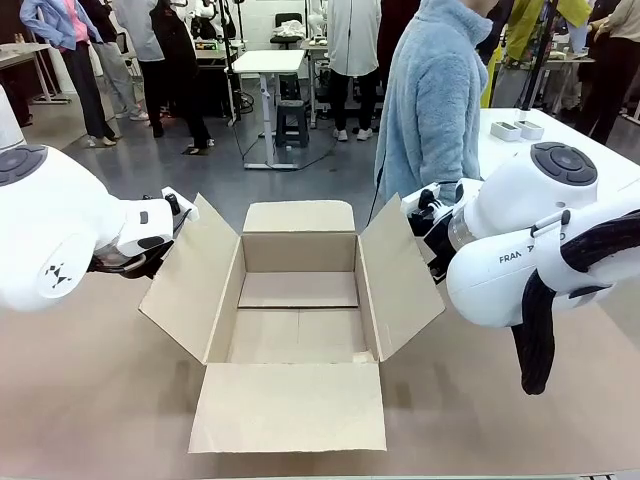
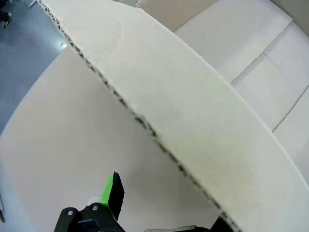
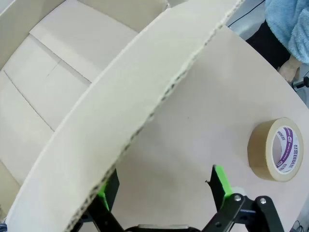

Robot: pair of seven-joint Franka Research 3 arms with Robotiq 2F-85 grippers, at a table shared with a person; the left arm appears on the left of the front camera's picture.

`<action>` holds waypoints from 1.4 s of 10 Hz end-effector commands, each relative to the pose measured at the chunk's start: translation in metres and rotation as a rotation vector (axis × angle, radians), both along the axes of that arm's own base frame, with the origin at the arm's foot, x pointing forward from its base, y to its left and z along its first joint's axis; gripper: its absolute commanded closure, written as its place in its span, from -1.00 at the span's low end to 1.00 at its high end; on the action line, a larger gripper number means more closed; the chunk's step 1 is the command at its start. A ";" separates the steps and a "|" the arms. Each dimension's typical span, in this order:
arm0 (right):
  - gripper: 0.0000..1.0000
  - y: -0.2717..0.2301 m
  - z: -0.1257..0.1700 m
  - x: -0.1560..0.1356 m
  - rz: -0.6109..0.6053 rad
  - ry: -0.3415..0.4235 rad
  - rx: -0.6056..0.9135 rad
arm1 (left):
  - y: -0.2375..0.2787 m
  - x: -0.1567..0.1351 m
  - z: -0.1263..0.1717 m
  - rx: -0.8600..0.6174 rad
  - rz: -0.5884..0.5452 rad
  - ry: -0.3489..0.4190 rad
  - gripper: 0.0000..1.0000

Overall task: Wrap the clocks to prevent damage.
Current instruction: Open the side flaps of the Package Box.

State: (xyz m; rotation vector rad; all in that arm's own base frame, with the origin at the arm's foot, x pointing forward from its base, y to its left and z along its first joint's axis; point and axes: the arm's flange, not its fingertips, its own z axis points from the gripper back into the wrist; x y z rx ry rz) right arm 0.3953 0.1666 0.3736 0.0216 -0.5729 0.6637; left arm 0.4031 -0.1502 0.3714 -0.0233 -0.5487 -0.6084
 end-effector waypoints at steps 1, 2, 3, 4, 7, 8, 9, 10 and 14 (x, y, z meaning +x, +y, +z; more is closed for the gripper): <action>-1.00 0.000 0.000 0.000 0.000 0.000 0.001 | 0.000 0.000 0.000 0.000 0.000 0.000 -1.00; -1.00 0.000 0.000 0.000 0.000 0.000 0.001 | 0.000 0.000 0.000 0.000 0.000 0.000 -1.00; -1.00 0.000 0.000 0.000 0.000 0.000 0.001 | 0.000 0.000 0.000 0.000 0.000 0.000 -1.00; -1.00 0.000 0.000 0.000 0.000 0.000 0.001 | 0.000 0.000 0.000 0.000 0.000 0.000 -1.00; -1.00 0.000 0.000 0.000 0.000 0.000 0.001 | 0.000 0.000 0.000 0.000 0.000 0.000 -1.00; -1.00 0.000 0.000 0.000 0.000 0.000 0.000 | 0.000 0.000 0.000 0.000 0.000 0.000 -1.00; -1.00 -0.003 0.029 0.003 -0.022 -0.005 0.010 | 0.009 0.016 0.031 0.031 0.018 0.041 -1.00; -1.00 -0.013 0.059 0.006 -0.066 -0.008 0.003 | 0.020 0.019 0.060 0.040 0.028 0.052 -1.00; -1.00 -0.005 0.190 0.001 -0.140 -0.039 -0.075 | 0.009 0.002 0.196 0.045 -0.056 0.032 -1.00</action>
